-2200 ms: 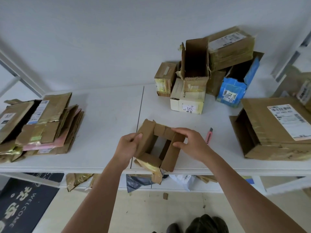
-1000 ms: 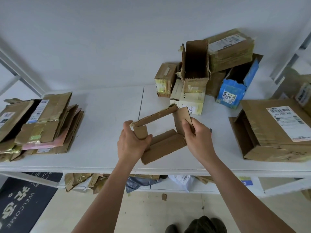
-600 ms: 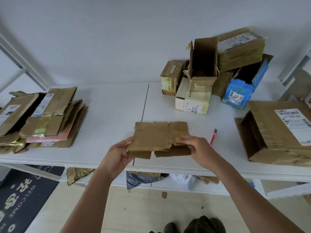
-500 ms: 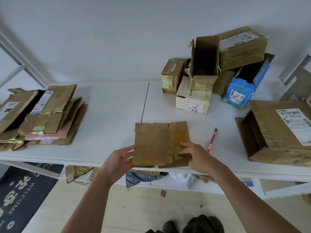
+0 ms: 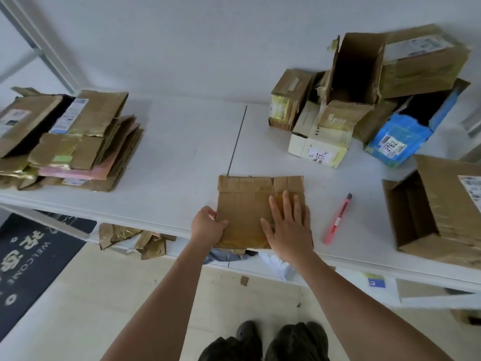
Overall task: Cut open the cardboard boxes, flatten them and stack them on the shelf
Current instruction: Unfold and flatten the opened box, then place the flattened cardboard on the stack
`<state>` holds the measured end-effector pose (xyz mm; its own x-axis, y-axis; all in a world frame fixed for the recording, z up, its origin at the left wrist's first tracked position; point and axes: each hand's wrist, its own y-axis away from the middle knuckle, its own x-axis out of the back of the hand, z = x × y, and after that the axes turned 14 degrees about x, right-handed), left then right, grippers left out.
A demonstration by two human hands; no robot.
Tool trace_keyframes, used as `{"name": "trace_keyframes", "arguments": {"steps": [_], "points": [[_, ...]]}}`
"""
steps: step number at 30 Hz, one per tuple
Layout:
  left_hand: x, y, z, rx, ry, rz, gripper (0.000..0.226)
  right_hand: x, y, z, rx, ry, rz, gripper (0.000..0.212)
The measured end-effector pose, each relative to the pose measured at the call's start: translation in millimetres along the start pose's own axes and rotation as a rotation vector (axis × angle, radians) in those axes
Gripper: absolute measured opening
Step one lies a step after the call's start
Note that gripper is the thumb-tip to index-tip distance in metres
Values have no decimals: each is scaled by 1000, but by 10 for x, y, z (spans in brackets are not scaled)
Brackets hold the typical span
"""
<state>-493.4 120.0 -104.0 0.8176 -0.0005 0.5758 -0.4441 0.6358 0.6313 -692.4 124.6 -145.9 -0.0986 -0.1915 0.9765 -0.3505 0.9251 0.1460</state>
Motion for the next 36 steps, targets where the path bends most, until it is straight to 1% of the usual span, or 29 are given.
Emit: {"name": "trace_keyframes", "arguments": {"steps": [5, 8, 11, 13, 16, 18, 19, 21, 25, 29, 31, 33, 35, 36], "points": [[-108, -45, -57, -53, -6, 72, 17, -26, 0, -7, -11, 28, 31, 67], [-137, -46, -93, -71, 44, 99, 17, -41, 2, 2, -22, 35, 31, 67], [-160, -27, -138, -67, 143, 97, 16, -57, -15, 2, -22, 29, 20, 68], [-137, 11, -177, -11, 261, 60, 14, -50, -26, 21, -4, 18, -12, 68], [-66, 135, -279, 136, 538, -77, 8, 22, -3, 131, 72, -51, -92, 70], [24, 241, -323, 148, 644, -140, 10, 128, 42, 147, 111, -135, -118, 73], [86, 286, -319, 136, 686, -147, 12, 198, 62, 113, 122, -155, -91, 74], [244, 352, -291, 118, 768, -121, 13, 363, 60, -51, 139, -161, 34, 71], [749, 427, -200, 70, 979, -51, 9, 813, -132, -651, 190, -236, 289, 63], [1208, 378, -114, 27, 1125, -29, 15, 1189, -312, -1117, 230, -105, 551, 58], [1411, 288, -93, 37, 1224, -45, 17, 1279, -426, -1306, 237, -89, 624, 57], [1604, 184, -96, 23, 1310, -96, 13, 1299, -586, -1528, 238, -238, 621, 58], [1780, 87, -143, -3, 1344, -154, 13, 1285, -764, -1829, 208, -504, 575, 61], [1865, 30, -182, -14, 1342, -180, 14, 1271, -863, -2000, 160, -639, 556, 62]]}}
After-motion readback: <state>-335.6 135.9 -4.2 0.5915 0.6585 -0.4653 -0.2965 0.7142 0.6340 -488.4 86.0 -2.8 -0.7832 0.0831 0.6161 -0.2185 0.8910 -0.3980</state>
